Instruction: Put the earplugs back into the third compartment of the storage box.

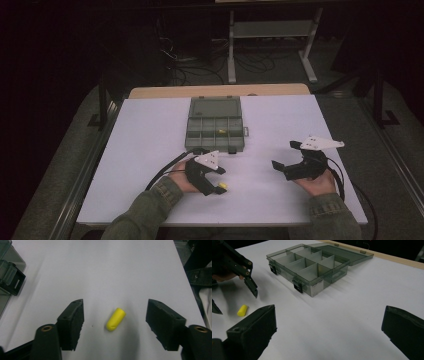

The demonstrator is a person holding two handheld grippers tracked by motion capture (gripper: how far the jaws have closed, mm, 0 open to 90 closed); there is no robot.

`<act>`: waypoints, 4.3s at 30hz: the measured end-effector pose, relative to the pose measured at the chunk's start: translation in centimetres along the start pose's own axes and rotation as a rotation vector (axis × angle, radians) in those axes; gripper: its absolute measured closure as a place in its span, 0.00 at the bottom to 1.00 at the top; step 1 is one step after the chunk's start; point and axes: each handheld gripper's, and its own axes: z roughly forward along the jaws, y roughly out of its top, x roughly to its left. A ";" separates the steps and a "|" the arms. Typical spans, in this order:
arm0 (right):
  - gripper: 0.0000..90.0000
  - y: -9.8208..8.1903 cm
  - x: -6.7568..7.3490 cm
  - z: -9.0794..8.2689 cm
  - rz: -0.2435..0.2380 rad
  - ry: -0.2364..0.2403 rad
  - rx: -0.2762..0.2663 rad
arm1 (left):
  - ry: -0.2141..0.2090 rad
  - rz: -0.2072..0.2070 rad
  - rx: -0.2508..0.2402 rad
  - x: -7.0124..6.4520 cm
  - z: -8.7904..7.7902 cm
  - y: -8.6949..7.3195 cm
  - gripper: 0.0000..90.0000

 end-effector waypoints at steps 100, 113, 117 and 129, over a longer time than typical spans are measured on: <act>0.00 0.1 -0.1 -0.2 0.011 0.006 -0.019 | 0.159 -0.075 -0.106 8.4 -8.7 7.7 0.95; 0.00 0.0 -0.2 -0.1 0.014 0.006 -0.015 | 0.225 -0.155 -0.159 11.1 -7.5 6.7 0.95; 0.00 -0.1 -0.2 -0.1 0.017 0.007 -0.010 | 0.253 -0.165 -0.146 11.6 -6.7 6.4 0.95; 0.00 -0.1 -0.2 0.0 0.015 0.011 -0.006 | 0.302 -0.228 -0.176 13.7 -4.5 5.0 0.94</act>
